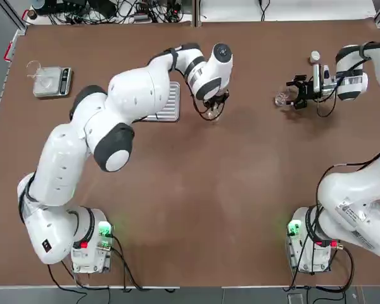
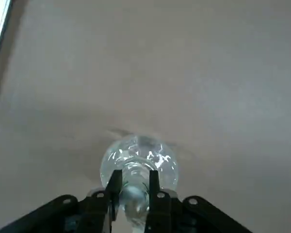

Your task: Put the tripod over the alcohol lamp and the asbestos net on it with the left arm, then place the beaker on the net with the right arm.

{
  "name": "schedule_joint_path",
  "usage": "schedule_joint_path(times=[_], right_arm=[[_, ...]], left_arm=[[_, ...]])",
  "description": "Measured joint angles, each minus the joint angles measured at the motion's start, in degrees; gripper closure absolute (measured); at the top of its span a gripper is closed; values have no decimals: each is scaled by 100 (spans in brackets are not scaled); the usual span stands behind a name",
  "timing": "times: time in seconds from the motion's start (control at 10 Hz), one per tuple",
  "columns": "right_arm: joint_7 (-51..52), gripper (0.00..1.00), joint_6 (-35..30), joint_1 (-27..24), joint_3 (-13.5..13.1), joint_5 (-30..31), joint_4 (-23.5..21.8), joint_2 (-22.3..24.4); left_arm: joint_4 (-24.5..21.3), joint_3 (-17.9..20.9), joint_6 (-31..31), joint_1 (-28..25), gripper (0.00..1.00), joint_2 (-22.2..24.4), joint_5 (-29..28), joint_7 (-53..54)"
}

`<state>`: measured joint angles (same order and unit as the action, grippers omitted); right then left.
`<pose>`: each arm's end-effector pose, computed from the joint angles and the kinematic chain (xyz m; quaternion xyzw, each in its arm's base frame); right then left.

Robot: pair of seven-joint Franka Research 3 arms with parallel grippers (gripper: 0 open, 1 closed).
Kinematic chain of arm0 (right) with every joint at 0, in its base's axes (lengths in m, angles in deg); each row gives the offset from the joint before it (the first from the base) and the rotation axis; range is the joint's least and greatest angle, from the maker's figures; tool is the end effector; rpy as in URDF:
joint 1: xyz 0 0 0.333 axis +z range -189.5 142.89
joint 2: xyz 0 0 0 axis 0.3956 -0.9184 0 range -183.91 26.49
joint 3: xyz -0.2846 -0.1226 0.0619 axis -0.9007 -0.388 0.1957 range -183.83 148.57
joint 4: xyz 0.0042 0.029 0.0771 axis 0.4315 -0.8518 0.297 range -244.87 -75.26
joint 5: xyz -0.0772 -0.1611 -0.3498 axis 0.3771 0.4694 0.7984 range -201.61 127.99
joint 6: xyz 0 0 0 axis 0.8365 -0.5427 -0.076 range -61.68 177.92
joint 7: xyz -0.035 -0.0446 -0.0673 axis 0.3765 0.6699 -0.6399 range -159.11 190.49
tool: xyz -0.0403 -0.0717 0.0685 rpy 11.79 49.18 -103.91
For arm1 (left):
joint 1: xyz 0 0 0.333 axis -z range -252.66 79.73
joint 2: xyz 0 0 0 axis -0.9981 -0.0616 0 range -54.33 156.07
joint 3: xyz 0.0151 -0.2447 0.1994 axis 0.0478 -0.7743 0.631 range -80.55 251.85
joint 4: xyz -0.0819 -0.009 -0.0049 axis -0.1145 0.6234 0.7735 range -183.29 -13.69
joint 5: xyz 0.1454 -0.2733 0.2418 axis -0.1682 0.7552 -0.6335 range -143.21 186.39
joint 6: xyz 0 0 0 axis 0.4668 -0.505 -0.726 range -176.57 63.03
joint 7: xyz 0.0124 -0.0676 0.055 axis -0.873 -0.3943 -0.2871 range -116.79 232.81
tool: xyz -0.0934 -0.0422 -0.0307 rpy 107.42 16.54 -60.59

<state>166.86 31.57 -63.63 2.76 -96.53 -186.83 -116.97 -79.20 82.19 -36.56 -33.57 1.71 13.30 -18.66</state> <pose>0.5167 -0.1272 0.1139 -0.6440 -0.5532 -0.4164 0.3253 0.4345 -0.6216 0.2469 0.9878 0.1482 0.0473 0.0129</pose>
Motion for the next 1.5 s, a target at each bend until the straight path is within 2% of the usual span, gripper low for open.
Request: schedule_joint_path(times=[0.2, 0.4, 0.5, 0.7, 0.8, 1.1, 1.2, 1.5], right_arm=[[63, 0, -16, 0, 3, -4, 0, -23], [113, 0, -16, 0, 5, -8, 0, -72], [121, 0, -17, 0, 7, -22, 0, -99], [131, 0, -21, 0, 28, -83, 1, -121], [131, 0, -21, 0, 46, -102, 1, -121], [133, 0, -22, -1, 116, -140, 3, -121], [133, 0, -22, 0, 121, -149, 4, -123], [135, 0, -19, 0, 126, -182, 5, -132]], left_arm=[[32, 0, -6, 9, 74, -23, 0, 0], [42, 0, -9, 10, 68, -26, 0, 0], [65, 0, -9, 10, 60, -26, 0, 0], [162, 1, -10, 5, 32, -14, 0, 0], [224, 6, -9, -19, 22, 69, 0, -1], [218, 25, 492, -451, 21, 834, 0, 16], [33, 21, 661, -635, 22, 1163, 0, 38], [-1235, 12, 692, -1177, 25, 2161, 1, 72]])
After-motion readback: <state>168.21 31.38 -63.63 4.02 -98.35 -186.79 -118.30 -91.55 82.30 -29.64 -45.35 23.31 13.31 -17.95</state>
